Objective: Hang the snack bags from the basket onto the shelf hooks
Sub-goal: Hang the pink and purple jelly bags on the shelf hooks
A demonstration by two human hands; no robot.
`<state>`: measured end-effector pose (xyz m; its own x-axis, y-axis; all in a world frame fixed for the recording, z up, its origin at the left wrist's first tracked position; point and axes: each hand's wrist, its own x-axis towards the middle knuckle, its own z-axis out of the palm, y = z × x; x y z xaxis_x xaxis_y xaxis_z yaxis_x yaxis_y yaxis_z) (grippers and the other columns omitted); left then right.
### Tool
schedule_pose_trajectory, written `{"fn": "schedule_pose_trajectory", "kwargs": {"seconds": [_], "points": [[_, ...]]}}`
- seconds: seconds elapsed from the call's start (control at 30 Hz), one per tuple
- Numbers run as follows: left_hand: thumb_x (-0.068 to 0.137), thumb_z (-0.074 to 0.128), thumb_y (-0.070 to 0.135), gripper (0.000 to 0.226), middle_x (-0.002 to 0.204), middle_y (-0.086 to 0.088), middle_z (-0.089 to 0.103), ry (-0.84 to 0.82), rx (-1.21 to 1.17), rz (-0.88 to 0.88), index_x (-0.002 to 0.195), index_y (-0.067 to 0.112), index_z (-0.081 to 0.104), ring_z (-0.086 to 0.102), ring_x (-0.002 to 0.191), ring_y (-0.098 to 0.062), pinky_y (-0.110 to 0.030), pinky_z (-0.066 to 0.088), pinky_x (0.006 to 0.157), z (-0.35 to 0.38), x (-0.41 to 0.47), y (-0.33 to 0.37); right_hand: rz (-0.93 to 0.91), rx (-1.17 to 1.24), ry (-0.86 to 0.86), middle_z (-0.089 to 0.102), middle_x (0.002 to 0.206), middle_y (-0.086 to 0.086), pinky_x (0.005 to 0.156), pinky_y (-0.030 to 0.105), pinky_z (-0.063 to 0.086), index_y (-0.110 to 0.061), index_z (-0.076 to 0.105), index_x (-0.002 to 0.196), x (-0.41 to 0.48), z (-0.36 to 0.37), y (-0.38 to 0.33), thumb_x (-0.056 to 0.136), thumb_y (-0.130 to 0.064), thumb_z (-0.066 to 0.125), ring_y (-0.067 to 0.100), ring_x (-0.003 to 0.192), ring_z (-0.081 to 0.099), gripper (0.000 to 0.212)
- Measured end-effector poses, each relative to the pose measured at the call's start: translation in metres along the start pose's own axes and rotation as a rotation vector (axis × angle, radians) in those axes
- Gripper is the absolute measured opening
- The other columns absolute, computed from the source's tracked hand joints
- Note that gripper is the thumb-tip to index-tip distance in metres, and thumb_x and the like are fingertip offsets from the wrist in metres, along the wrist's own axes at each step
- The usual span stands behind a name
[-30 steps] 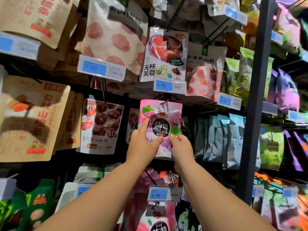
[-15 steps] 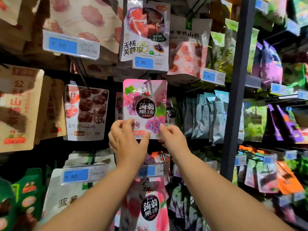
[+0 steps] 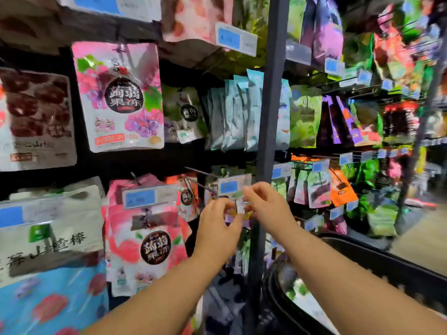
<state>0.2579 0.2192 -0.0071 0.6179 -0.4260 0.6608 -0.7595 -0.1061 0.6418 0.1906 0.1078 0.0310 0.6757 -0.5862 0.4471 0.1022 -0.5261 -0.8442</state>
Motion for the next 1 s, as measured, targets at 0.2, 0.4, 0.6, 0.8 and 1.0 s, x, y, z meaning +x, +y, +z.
{"fn": "schedule_pose_trajectory", "kwargs": {"seconds": [0.2, 0.4, 0.6, 0.8, 1.0], "points": [[0.089, 0.068, 0.024, 0.013, 0.078, 0.009, 0.045, -0.329, -0.073, -0.102, 0.088, 0.024, 0.054, 0.046, 0.077, -0.015, -0.030, 0.042, 0.074, 0.110, -0.045, -0.001, 0.194, -0.207, 0.011, 0.065, 0.088, 0.017, 0.075, 0.042, 0.052, -0.008, 0.061, 0.091, -0.040, -0.087, 0.095, 0.094, -0.043, 0.059, 0.025, 0.077, 0.065, 0.035], [0.091, 0.064, 0.030, 0.014, 0.090, 0.007, 0.050, -0.644, -0.003, -0.002, 0.099, 0.020, 0.059, 0.046, 0.084, -0.013, -0.029, 0.041, 0.081, 0.177, -0.080, 0.001, 0.380, -0.432, -0.025, 0.066, 0.075, 0.004, 0.076, 0.043, 0.053, -0.013, 0.062, 0.082, -0.070, -0.160, 0.167, 0.093, -0.033, 0.065, 0.027, 0.080, 0.067, 0.023], [0.096, 0.052, 0.045, 0.021, 0.107, 0.000, 0.064, -0.794, 0.287, 0.079, 0.103, 0.026, 0.058, 0.056, 0.103, -0.025, -0.036, 0.046, 0.085, 0.188, -0.088, 0.003, 0.576, -0.665, -0.222, 0.071, 0.092, 0.003, 0.081, 0.030, 0.048, -0.011, 0.069, 0.092, -0.094, -0.208, 0.215, 0.091, -0.031, 0.069, 0.020, 0.087, 0.064, 0.020], [0.098, 0.047, 0.045, 0.027, 0.098, 0.003, 0.062, -0.787, 0.351, 0.079, 0.094, 0.022, 0.061, 0.056, 0.094, -0.023, -0.032, 0.039, 0.074, 0.189, -0.092, 0.004, 0.679, -0.808, -0.406, 0.067, 0.094, -0.010, 0.081, 0.027, 0.046, -0.031, 0.065, 0.084, -0.106, -0.216, 0.229, 0.085, -0.042, 0.074, 0.012, 0.091, 0.061, 0.014], [0.099, 0.046, 0.042, 0.032, 0.094, -0.002, 0.063, -0.790, 0.370, 0.106, 0.094, 0.014, 0.062, 0.057, 0.090, -0.025, -0.033, 0.040, 0.072, 0.188, -0.096, 0.006, 0.720, -0.890, -0.470, 0.066, 0.088, -0.011, 0.069, 0.025, 0.042, -0.028, 0.069, 0.083, -0.115, -0.207, 0.222, 0.083, -0.045, 0.075, 0.008, 0.082, 0.058, 0.019]]}}
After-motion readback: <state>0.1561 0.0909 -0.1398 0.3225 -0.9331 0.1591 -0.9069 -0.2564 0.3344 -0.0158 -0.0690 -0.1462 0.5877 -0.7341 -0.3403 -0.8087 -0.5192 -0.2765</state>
